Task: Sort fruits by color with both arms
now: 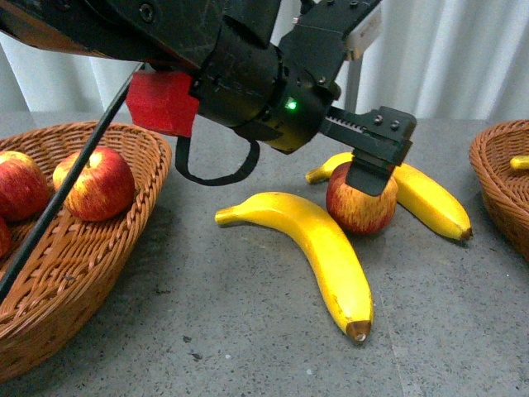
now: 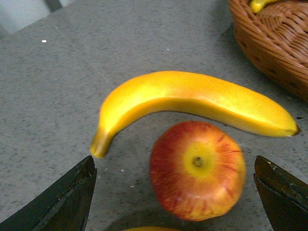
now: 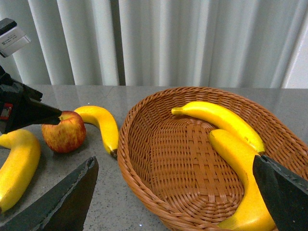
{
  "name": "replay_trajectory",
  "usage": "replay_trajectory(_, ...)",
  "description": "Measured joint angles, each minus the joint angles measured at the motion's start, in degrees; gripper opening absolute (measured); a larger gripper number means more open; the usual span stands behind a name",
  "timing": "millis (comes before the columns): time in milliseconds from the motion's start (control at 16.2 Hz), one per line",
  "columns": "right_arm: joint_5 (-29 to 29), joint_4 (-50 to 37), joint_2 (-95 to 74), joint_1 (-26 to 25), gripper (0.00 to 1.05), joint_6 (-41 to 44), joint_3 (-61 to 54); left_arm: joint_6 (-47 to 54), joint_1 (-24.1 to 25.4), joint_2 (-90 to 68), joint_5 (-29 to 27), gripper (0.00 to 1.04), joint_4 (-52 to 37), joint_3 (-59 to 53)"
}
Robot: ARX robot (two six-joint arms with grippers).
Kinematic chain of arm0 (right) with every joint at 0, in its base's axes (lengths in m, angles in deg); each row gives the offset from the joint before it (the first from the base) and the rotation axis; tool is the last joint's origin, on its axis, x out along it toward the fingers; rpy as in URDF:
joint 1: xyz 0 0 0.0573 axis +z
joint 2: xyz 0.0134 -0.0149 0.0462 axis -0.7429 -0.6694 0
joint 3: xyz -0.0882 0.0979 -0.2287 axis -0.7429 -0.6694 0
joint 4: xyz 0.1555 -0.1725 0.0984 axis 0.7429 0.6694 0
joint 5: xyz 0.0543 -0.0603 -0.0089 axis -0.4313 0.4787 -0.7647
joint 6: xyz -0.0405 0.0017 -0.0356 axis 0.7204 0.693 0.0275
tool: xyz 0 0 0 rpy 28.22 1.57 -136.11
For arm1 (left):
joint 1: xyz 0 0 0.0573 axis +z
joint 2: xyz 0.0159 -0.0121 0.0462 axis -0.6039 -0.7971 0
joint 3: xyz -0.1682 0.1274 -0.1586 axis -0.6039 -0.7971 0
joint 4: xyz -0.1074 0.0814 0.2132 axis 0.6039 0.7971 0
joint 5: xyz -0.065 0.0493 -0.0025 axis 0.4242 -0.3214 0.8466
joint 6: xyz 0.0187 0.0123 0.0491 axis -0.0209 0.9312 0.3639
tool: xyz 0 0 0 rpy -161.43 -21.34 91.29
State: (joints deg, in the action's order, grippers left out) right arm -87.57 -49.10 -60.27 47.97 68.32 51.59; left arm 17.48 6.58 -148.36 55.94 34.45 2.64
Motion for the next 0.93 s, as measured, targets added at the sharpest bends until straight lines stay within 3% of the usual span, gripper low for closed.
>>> replay_trajectory(185, 0.04, 0.02, 0.00, 0.00, 0.98, 0.00, 0.00, 0.04, -1.92, -0.79, 0.59, 0.98, 0.13, 0.11)
replay_trajectory(927, 0.02, 0.04, 0.00, 0.00, 0.98, 0.00, 0.00, 2.12, -1.64, -6.27, 0.39, 0.98, -0.72, 2.01)
